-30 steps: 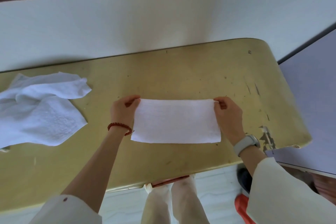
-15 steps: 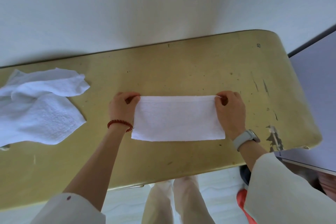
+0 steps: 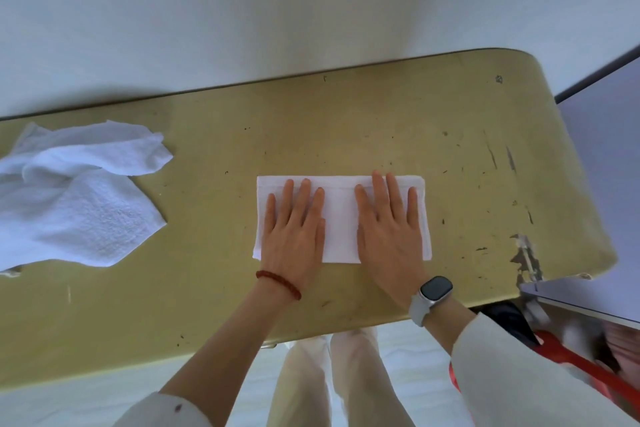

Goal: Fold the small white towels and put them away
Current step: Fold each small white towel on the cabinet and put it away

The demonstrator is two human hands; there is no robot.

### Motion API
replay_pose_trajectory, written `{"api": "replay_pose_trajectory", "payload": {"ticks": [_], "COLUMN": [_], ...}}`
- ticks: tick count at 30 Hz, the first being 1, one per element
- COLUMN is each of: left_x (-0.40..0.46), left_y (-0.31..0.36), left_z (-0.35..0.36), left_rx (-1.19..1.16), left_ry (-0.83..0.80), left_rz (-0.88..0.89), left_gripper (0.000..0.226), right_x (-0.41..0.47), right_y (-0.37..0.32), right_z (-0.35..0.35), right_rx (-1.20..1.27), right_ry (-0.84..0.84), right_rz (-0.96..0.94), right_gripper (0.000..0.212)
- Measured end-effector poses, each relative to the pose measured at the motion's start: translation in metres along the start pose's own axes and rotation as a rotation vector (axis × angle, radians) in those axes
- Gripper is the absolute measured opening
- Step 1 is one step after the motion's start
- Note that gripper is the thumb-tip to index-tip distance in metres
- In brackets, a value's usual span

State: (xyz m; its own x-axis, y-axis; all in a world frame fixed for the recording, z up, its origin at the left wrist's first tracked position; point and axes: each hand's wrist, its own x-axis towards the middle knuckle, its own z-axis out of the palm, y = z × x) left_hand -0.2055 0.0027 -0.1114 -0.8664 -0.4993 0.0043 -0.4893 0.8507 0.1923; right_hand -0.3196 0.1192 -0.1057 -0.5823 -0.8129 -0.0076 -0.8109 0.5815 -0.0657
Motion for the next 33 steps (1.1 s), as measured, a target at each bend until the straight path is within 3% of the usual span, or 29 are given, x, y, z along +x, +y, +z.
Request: {"api": "replay_pose_trajectory", "payload": {"ticks": [4, 8, 14, 17, 21, 27, 30, 33], "left_x": [0.001, 0.002, 0.001, -0.014, -0.035, -0.014, -0.013, -0.023], "left_y": [-0.006, -0.005, -0.007, -0.003, -0.002, -0.02, -0.02, -0.021], "left_z": [0.007, 0.008, -0.001, -0.013, -0.019, -0.026, -0.027, -0.023], "left_rx": [0.073, 0.107, 0.06, 0.009, 0.068, 0.139, 0.085, 0.077], "left_ry": [-0.095, -0.09, -0.013, 0.141, 0.125, 0.097, 0.07, 0.036], "left_rz": [-0.037, -0.028, -0.019, 0.007, 0.021, -0.072, -0.062, -0.059], "left_gripper": [0.052, 0.053, 0.048, 0.034, 0.033, 0.032, 0.035, 0.04], "right_x": [0.0, 0.0, -0.002, -0.012, -0.026, -0.053, -0.042, -0.011], "right_y": [0.008, 0.011, 0.019, 0.03, 0.033, 0.002, -0.012, -0.017], "right_z": [0.009, 0.007, -0.007, -0.015, -0.025, -0.037, -0.045, -0.048], "right_rx": [0.028, 0.031, 0.24, 0.213, 0.099, 0.367, 0.538, 0.628], "right_ry": [-0.075, -0.087, 0.03, 0.121, 0.093, -0.156, -0.274, -0.187], "right_rz": [0.059, 0.079, 0.126, 0.077, 0.019, -0.253, -0.126, 0.038], "right_gripper": [0.051, 0.051, 0.044, 0.032, 0.025, 0.034, 0.039, 0.024]}}
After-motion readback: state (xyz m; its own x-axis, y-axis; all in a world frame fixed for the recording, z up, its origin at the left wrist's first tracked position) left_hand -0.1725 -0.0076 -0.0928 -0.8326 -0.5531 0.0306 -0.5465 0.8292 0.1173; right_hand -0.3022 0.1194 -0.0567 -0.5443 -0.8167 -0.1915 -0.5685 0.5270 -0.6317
